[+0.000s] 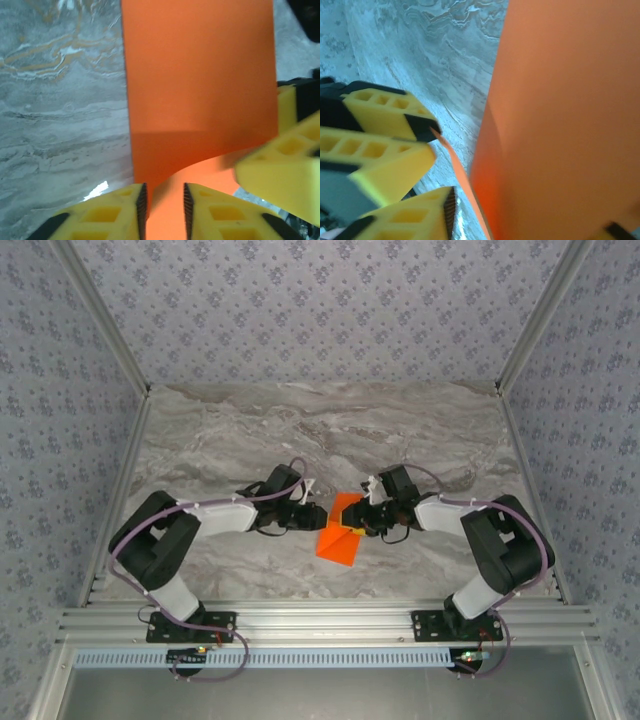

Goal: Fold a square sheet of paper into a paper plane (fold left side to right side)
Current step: Turn over the paper at the center of the table.

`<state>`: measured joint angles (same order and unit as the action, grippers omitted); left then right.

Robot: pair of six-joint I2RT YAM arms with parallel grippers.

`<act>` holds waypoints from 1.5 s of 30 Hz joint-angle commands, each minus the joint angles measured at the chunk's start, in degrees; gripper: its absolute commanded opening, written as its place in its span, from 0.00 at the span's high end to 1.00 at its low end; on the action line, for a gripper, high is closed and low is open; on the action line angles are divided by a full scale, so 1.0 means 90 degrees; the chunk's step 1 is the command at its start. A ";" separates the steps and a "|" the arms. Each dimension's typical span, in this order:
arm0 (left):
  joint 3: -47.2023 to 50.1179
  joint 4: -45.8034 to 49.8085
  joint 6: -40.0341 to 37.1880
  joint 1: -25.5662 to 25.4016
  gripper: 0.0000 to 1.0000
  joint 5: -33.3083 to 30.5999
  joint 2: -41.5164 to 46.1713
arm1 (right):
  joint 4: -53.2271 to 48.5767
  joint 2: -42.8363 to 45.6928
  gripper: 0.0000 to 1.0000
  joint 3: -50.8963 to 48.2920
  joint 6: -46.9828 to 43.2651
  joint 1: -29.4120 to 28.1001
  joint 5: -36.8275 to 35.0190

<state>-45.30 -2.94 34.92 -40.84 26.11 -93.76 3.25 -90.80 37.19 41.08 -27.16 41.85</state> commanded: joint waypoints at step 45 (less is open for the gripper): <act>-0.0744 -0.4352 0.2353 0.0756 0.46 0.2315 0.2306 | 0.0382 0.2320 0.94 0.3126 -0.0384 0.0479 0.1981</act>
<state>-51.18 -38.06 56.77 -33.85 45.91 -74.04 4.99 -70.63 63.90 36.07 -22.48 58.78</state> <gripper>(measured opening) 0.574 0.064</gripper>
